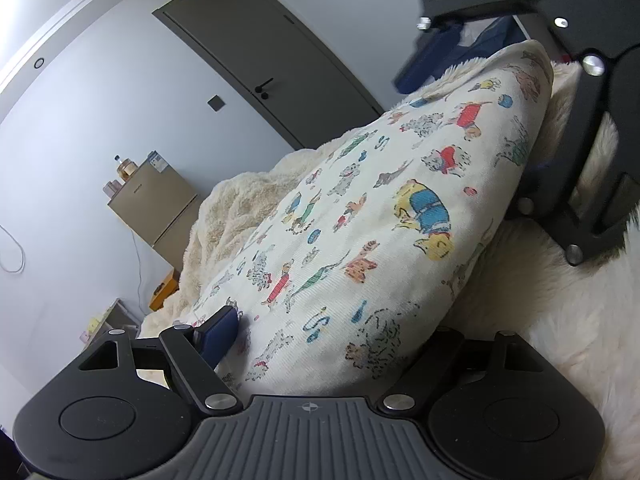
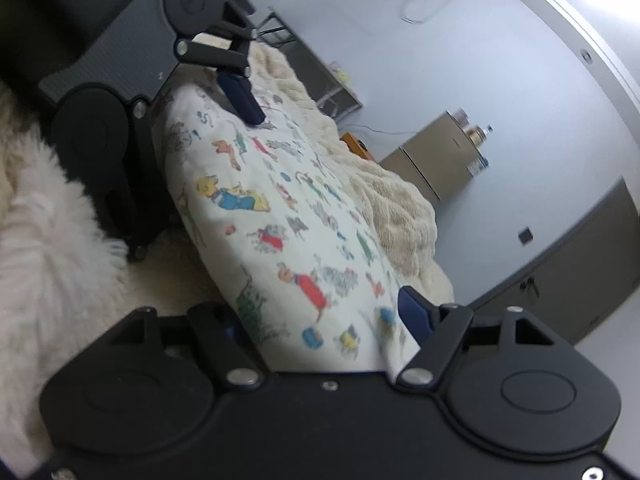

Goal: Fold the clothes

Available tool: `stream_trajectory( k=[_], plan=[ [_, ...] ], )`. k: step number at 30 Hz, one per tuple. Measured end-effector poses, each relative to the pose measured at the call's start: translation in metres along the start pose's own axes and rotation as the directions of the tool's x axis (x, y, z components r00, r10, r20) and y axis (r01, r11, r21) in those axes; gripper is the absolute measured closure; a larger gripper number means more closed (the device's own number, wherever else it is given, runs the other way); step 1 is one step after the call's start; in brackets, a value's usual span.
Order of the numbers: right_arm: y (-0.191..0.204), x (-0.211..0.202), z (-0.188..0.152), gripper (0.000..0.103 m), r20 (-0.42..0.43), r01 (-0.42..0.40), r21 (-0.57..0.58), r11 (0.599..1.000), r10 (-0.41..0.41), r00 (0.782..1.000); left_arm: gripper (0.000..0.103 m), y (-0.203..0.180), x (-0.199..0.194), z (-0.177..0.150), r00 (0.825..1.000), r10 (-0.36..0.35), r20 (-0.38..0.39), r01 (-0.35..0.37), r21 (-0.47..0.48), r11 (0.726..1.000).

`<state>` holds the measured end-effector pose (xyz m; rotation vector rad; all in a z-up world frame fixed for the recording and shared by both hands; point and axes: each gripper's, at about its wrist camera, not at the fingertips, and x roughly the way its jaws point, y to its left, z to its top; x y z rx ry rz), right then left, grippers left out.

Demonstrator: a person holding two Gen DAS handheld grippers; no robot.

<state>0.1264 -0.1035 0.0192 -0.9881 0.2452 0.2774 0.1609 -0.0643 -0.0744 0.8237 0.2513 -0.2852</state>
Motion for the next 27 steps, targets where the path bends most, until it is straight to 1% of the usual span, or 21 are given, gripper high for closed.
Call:
stream_trajectory(
  k=[2, 6, 8, 10, 12, 14, 16, 17, 18, 21, 24, 25, 26, 27],
  plan=[
    [0.005, 0.005, 0.000, 0.027, -0.018, 0.010, -0.060, 0.998, -0.011, 1.000, 0.026, 0.000, -0.001, 0.000, 1.000, -0.001, 0.000, 0.001, -0.001, 1.000],
    [0.005, 0.008, -0.002, 0.028, -0.037, 0.020, -0.108, 0.994, -0.024, 0.999, 0.026, -0.001, -0.002, 0.000, 1.000, -0.003, 0.001, 0.003, -0.003, 1.000],
    [0.002, 0.006, -0.003, 0.029, -0.041, 0.041, -0.143, 0.989, -0.048, 0.998, 0.026, -0.002, -0.003, 0.000, 1.000, -0.004, 0.001, 0.004, -0.004, 1.000],
    [0.000, 0.008, -0.007, 0.035, -0.068, 0.039, -0.175, 0.984, -0.052, 0.996, 0.026, -0.003, -0.005, -0.001, 1.000, -0.004, 0.001, 0.004, -0.005, 1.000],
    [0.003, 0.013, -0.013, 0.051, -0.091, 0.019, -0.191, 0.981, -0.037, 0.995, 0.026, -0.004, -0.006, -0.002, 1.000, -0.005, 0.001, 0.005, -0.005, 1.000],
    [0.008, 0.015, -0.017, 0.057, -0.094, 0.008, -0.194, 0.981, -0.027, 0.995, 0.028, 0.001, -0.008, -0.001, 1.000, 0.002, 0.007, -0.002, 0.004, 1.000],
    [0.009, 0.016, -0.019, 0.060, -0.084, 0.010, -0.194, 0.981, -0.027, 0.996, 0.028, 0.009, -0.010, 0.003, 1.000, 0.013, 0.019, -0.014, 0.019, 1.000],
    [0.006, 0.016, -0.020, 0.064, -0.075, 0.008, -0.186, 0.983, -0.023, 0.997, 0.027, 0.013, -0.012, 0.005, 1.000, 0.019, 0.025, -0.020, 0.027, 0.999],
    [0.002, 0.015, -0.018, 0.068, -0.069, 0.003, -0.180, 0.984, -0.016, 0.998, 0.026, 0.016, -0.013, 0.006, 0.999, 0.023, 0.030, -0.024, 0.039, 0.999],
    [-0.018, 0.015, -0.008, 0.073, -0.073, -0.043, -0.157, 0.987, 0.031, 0.997, 0.025, 0.016, -0.010, 0.010, 1.000, 0.005, 0.029, -0.009, 0.147, 0.989],
    [-0.044, 0.018, 0.007, 0.073, -0.116, -0.125, -0.192, 0.974, 0.104, 0.988, 0.026, 0.015, -0.008, 0.013, 1.000, -0.012, 0.026, 0.005, 0.254, 0.967],
    [-0.047, 0.020, 0.009, 0.073, -0.126, -0.142, -0.202, 0.969, 0.119, 0.985, 0.029, 0.016, -0.006, 0.014, 0.999, -0.023, 0.022, 0.015, 0.284, 0.959],
    [-0.052, 0.023, 0.011, 0.073, -0.138, -0.166, -0.208, 0.964, 0.139, 0.981, 0.044, 0.018, -0.001, 0.012, 0.998, -0.055, 0.005, 0.051, 0.287, 0.956],
    [-0.056, 0.026, 0.013, 0.073, -0.150, -0.190, -0.214, 0.958, 0.160, 0.976, 0.063, 0.021, 0.000, 0.011, 0.997, -0.080, 0.000, 0.077, 0.286, 0.955]
  ],
)
